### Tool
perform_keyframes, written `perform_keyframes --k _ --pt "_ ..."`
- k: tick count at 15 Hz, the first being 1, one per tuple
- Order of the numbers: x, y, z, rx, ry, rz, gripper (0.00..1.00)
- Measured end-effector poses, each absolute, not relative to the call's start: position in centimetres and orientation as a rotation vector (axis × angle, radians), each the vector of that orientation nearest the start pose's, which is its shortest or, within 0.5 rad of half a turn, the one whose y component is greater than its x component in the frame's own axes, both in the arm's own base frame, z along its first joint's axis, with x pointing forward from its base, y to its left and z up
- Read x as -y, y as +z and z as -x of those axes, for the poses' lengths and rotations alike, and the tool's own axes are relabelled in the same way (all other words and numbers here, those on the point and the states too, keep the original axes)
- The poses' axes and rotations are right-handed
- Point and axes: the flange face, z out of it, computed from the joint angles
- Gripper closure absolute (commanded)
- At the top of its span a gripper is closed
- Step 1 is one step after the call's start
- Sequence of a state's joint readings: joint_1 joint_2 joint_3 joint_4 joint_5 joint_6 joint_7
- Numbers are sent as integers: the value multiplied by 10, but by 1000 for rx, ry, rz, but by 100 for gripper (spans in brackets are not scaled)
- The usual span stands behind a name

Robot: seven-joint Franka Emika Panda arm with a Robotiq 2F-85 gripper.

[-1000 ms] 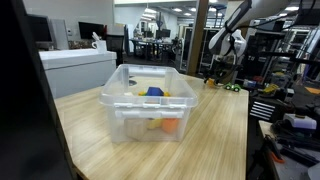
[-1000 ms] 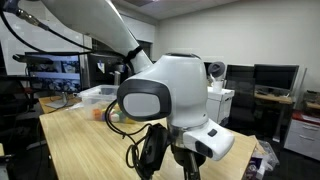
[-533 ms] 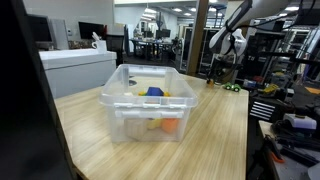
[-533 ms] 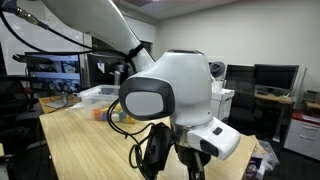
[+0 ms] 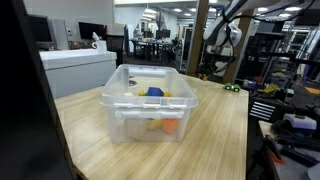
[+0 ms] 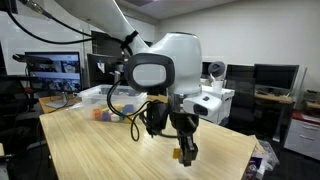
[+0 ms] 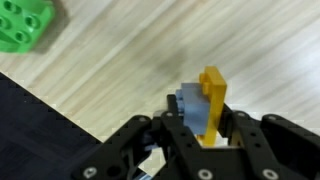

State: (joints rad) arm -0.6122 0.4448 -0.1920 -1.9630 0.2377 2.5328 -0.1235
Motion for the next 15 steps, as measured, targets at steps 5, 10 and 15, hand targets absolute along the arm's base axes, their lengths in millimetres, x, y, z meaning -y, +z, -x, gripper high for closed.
perform_keyframes --k 5,10,15 --pt "359 357 -502 -996 -294 2831 88" --pt "290 417 -520 -722 -306 2781 88" --pt "232 431 -511 -482 -223 2778 88"
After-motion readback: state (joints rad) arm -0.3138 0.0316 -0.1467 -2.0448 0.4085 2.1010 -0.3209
